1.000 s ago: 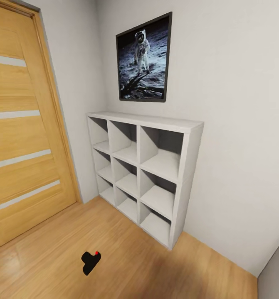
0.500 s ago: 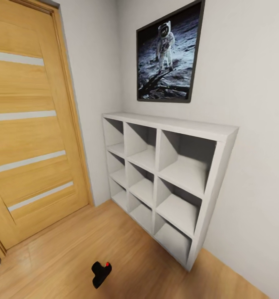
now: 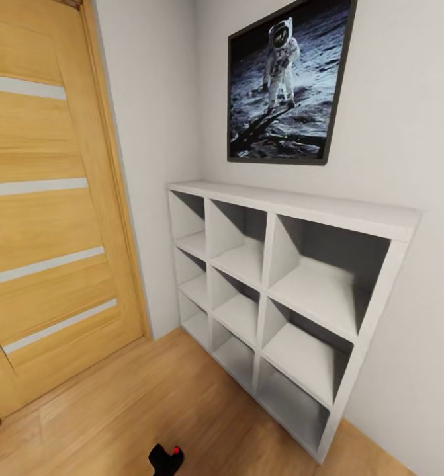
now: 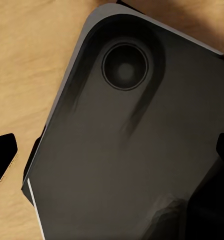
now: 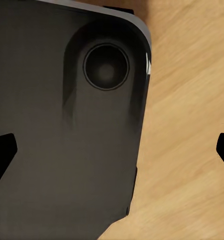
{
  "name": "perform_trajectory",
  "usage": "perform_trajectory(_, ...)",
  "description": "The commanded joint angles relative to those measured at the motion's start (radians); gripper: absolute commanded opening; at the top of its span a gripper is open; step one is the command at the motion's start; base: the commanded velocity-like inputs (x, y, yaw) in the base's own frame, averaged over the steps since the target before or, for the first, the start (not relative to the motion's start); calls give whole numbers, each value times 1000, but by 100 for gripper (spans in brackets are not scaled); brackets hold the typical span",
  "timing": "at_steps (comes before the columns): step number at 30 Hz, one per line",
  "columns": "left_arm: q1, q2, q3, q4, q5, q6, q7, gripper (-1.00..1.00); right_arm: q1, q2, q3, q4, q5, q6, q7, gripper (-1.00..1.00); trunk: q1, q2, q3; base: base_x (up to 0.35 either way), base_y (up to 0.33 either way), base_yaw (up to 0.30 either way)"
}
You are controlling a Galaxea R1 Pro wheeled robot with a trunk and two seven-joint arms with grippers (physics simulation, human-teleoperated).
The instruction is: Attach the digital camera to the camera tripod in the bedroom.
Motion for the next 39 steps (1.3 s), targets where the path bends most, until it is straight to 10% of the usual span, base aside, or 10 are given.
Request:
perform_trajectory(1,0,0,0,-1,3,-1,0,100,0,0,4,0,6,-1,-3,100,1,0,-1,323,166,1)
perform_trajectory(39,1,-5,3,-3,0,-5,-4,100,0,3,0,-2,2,-4,-4,100,1,0,-1,229,260,-66)
